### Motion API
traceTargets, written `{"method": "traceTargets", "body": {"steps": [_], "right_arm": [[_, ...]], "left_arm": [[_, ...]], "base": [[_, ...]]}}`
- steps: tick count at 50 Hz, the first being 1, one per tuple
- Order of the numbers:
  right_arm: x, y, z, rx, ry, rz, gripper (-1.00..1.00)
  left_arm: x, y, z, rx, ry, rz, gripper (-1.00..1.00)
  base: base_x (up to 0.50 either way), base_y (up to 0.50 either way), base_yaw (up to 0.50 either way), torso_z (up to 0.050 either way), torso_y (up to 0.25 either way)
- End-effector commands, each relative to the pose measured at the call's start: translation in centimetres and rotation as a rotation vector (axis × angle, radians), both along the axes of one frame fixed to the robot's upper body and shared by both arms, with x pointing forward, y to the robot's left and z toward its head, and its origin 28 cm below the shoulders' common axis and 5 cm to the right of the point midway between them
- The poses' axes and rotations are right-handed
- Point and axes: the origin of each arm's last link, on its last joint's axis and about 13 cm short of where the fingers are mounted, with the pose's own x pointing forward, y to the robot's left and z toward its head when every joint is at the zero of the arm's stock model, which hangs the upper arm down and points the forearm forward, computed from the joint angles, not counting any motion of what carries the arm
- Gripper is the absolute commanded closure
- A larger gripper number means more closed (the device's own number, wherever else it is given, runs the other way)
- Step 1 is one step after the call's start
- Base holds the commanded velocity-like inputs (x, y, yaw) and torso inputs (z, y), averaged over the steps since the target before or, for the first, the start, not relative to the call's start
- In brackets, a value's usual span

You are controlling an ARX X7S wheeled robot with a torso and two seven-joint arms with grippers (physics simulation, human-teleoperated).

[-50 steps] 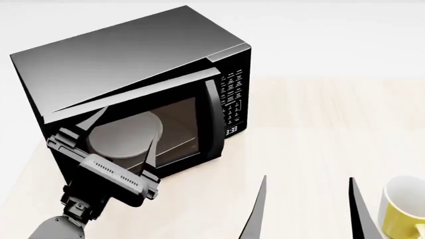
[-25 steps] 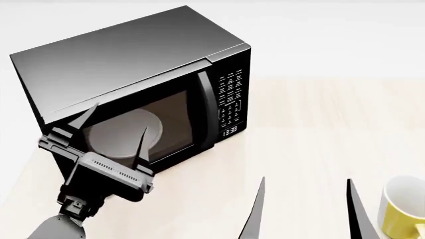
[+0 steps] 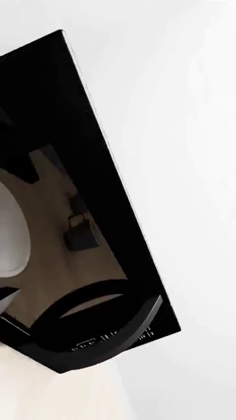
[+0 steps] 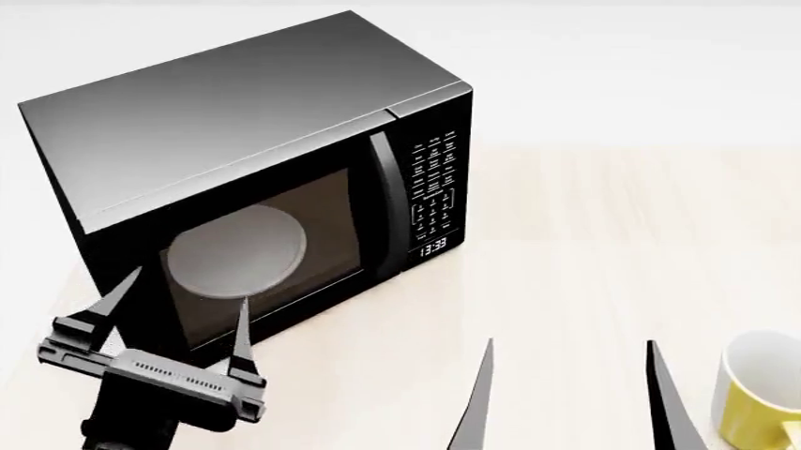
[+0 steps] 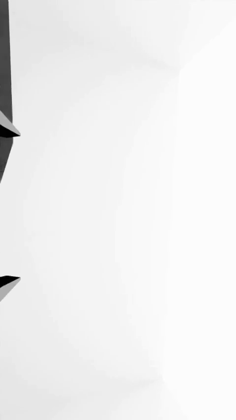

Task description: Close the microwave.

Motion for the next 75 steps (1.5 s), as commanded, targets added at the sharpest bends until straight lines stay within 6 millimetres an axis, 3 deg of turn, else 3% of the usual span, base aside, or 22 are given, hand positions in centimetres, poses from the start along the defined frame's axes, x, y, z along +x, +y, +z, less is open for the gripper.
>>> {"method": "traceTargets", "body": {"steps": [1,9,16,24,30,36,42,48,57,70,75], "right_arm": [[0.1,0.0,0.0,-0.018,-0.010,-0.005,-1.00],[0.1,0.1,0.0,-0.019,-0.010,-0.003,-1.00],[0.0,0.2,-0.2,-0.021,-0.002,0.000,-1.00],[0.0,0.2,-0.4,-0.031,0.011,-0.003,-1.00],[0.4,-0.2,-0.5,-0.036,0.026,-0.026,-1.00],[1.2,-1.6,-0.6,-0.049,0.049,-0.108,-1.00],[3.2,-5.4,3.1,0.000,-0.039,-0.325,-1.00],[3.2,-7.8,6.7,0.013,-0.182,-0.462,-1.00],[2.5,-8.9,9.6,0.025,-0.304,-0.550,-1.00],[2.6,-8.5,10.1,0.041,-0.340,-0.573,-1.00],[1.8,-8.2,10.0,0.043,-0.359,-0.564,-1.00]], "left_arm": [[-6.7,-0.6,-1.1,-0.046,0.162,-0.055,-1.00],[-8.7,-0.4,-0.4,-0.067,0.167,-0.063,-1.00],[-9.4,1.8,1.7,-0.092,0.133,0.038,-1.00],[-10.3,4.1,3.6,0.013,0.036,0.071,-1.00],[-11.8,6.2,4.3,-0.064,-0.036,0.203,-1.00],[-12.2,8.4,3.8,-0.130,-0.054,0.353,-1.00],[-11.2,10.1,7.5,-0.153,-0.235,0.499,-1.00],[-11.3,10.2,11.4,-0.115,-0.429,0.556,-1.00],[-11.7,10.0,14.2,-0.147,-0.513,0.573,-1.00],[-10.8,8.8,14.0,-0.205,-0.523,0.576,-1.00],[-11.5,9.0,13.6,-0.224,-0.539,0.606,-1.00]], "base": [[0.00,0.00,0.00,0.000,0.000],[0.00,0.00,0.00,0.000,0.000],[0.00,0.00,0.00,0.000,0.000],[0.00,0.00,0.00,0.000,0.000],[0.00,0.00,0.00,0.000,0.000],[0.00,0.00,0.00,0.000,0.000],[0.00,0.00,0.00,0.000,0.000],[0.00,0.00,0.00,0.000,0.000],[0.00,0.00,0.00,0.000,0.000],[0.00,0.00,0.00,0.000,0.000],[0.00,0.00,0.00,0.000,0.000]]}}
